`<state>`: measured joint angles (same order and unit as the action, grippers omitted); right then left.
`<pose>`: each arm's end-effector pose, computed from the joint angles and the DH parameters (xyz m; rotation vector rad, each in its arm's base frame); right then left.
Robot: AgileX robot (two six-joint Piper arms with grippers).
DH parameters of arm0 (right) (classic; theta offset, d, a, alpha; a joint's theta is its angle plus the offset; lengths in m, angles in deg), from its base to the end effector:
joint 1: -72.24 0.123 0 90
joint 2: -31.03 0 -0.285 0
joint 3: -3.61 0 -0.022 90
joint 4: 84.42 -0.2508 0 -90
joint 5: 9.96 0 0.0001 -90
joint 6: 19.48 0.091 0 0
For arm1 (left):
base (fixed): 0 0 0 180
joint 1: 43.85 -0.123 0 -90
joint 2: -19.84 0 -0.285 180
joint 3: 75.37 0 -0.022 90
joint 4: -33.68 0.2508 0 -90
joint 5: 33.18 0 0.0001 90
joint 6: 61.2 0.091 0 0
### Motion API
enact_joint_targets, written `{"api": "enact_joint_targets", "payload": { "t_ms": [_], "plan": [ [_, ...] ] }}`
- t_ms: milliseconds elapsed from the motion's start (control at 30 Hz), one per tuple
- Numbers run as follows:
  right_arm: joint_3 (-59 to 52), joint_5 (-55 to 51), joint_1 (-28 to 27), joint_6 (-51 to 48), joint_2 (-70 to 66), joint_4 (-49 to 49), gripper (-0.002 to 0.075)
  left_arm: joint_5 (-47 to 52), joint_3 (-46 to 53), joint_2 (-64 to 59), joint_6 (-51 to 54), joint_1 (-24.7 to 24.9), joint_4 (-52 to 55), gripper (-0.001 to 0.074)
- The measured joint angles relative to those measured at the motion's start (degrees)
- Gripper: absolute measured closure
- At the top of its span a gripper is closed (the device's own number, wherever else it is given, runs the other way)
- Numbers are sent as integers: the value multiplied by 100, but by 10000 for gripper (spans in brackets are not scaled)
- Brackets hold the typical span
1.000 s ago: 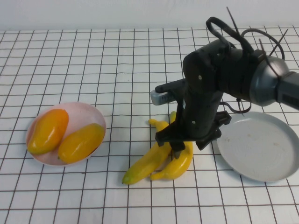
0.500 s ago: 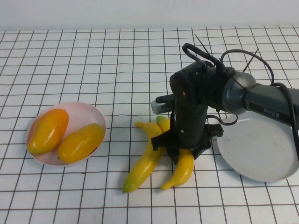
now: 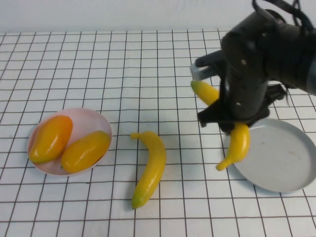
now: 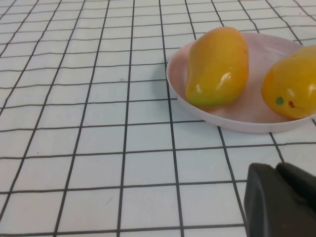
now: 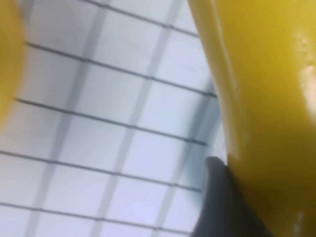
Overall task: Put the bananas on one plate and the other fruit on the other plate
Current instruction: Put another type of fruit in the right plate
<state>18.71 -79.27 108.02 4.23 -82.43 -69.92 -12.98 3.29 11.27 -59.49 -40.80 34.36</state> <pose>0.3244 0.2075 0.2835 -0.3877 2.8034 -0.1526 0.0544 -0.0025 0.1722 0.0855 1.8730 -0.0046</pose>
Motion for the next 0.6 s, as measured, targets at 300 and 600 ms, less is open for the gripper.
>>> {"api": "enact_joint_targets", "payload": {
  "t_ms": [300,600],
  "plan": [
    [-1591,-17,-1476,-760,531,105,409,0,0,0,0,0,0,737],
    [-1646,691,-2297,-1263,483,-238,389,0,0,0,0,0,0,737]
  ]
}}
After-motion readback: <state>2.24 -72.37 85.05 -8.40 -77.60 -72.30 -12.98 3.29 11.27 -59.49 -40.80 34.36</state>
